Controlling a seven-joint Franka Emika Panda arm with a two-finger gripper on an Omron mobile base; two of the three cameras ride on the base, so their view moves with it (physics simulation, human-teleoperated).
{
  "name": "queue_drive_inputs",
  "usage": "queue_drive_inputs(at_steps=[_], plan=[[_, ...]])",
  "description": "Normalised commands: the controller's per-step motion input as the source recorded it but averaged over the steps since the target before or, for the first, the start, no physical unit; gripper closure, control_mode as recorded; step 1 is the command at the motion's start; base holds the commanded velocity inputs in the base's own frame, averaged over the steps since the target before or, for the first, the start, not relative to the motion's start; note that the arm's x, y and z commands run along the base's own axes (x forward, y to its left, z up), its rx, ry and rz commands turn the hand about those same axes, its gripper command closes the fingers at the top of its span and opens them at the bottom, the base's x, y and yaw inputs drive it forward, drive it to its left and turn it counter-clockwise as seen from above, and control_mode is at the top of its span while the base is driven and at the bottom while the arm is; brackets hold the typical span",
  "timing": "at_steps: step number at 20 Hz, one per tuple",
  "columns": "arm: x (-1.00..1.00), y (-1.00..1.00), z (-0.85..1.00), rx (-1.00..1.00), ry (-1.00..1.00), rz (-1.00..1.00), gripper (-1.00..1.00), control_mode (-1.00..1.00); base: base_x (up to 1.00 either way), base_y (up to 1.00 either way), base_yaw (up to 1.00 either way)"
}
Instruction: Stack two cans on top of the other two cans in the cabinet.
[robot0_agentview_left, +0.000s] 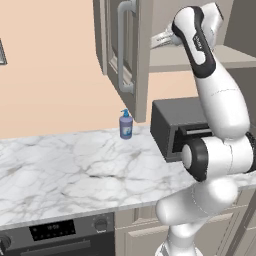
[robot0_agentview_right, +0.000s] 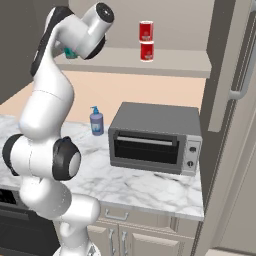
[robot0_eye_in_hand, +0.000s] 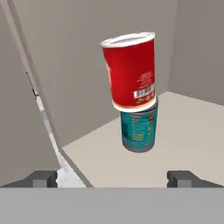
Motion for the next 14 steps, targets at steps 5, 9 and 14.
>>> queue_drive_inputs(at_steps=[5, 9, 14], plan=[[-0.8, -0.13, -0.14, -0.02, 0.0, -0.22, -1.0, -1.0, 0.0, 0.0, 0.0], [-0.79, -0.11, -0.14, 0.0, 0.01, -0.21, -1.0, -1.0, 0.0, 0.0, 0.0], [-0.77, -0.2, -0.22, 0.0, 0.01, -0.24, -1.0, -1.0, 0.0, 0.0, 0.0]])
